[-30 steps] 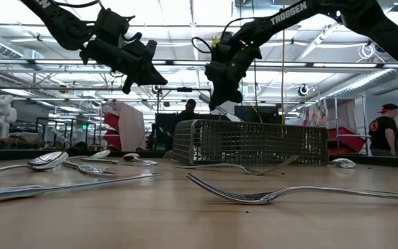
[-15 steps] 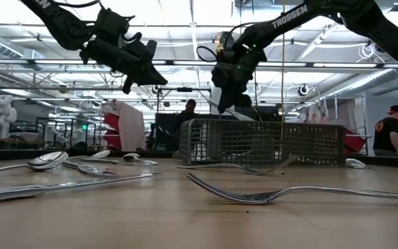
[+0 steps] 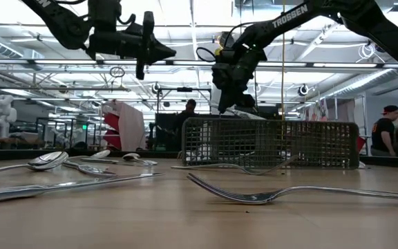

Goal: Sort silverware
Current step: Put the silver table knife into the silverware organizer

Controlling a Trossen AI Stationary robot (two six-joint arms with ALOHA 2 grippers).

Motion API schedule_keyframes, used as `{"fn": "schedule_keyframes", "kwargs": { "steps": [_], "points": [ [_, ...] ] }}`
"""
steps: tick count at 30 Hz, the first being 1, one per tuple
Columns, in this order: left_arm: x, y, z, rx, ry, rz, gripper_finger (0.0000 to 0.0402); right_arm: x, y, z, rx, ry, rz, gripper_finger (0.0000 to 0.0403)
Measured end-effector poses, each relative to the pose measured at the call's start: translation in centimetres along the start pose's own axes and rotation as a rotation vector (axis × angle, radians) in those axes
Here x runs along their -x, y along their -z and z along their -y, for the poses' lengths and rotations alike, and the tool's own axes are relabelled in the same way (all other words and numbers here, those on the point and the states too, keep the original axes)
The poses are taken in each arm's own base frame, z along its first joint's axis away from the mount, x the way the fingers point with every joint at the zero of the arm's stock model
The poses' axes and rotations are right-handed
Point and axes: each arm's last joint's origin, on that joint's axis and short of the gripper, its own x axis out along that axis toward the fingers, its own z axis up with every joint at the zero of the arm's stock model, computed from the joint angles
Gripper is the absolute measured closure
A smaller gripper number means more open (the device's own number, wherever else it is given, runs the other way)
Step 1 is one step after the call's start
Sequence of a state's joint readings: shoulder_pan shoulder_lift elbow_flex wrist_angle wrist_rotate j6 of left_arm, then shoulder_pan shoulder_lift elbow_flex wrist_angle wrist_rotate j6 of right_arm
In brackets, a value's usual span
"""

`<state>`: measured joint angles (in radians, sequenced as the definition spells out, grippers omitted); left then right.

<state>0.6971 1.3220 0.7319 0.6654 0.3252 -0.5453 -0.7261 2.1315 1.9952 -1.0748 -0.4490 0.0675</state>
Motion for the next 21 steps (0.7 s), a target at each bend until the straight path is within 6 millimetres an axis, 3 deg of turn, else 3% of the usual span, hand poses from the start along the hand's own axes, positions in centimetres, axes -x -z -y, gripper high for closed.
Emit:
{"fn": "schedule_keyframes", "kwargs": {
  "steps": [6,11,16,21],
  "points": [
    [0.0,-0.1,0.1,0.021,0.005,0.008,0.0394,0.4,-0.7,0.8,0.015,0.093,0.074,0.0402],
    [0.0,-0.2,0.1,0.02,0.014,0.013,0.0394,2.6,-1.9,0.3,0.057,0.074,0.247,0.0402],
    [0.0,-0.9,0.7,-0.001,0.085,0.059,0.0394,7.9,-1.7,-1.4,0.212,0.08,0.404,0.0402],
    [0.0,-1.4,1.0,0.0,0.112,0.097,0.0394,14.5,1.8,-4.7,0.424,-0.066,0.515,0.0402]
  ]
}}
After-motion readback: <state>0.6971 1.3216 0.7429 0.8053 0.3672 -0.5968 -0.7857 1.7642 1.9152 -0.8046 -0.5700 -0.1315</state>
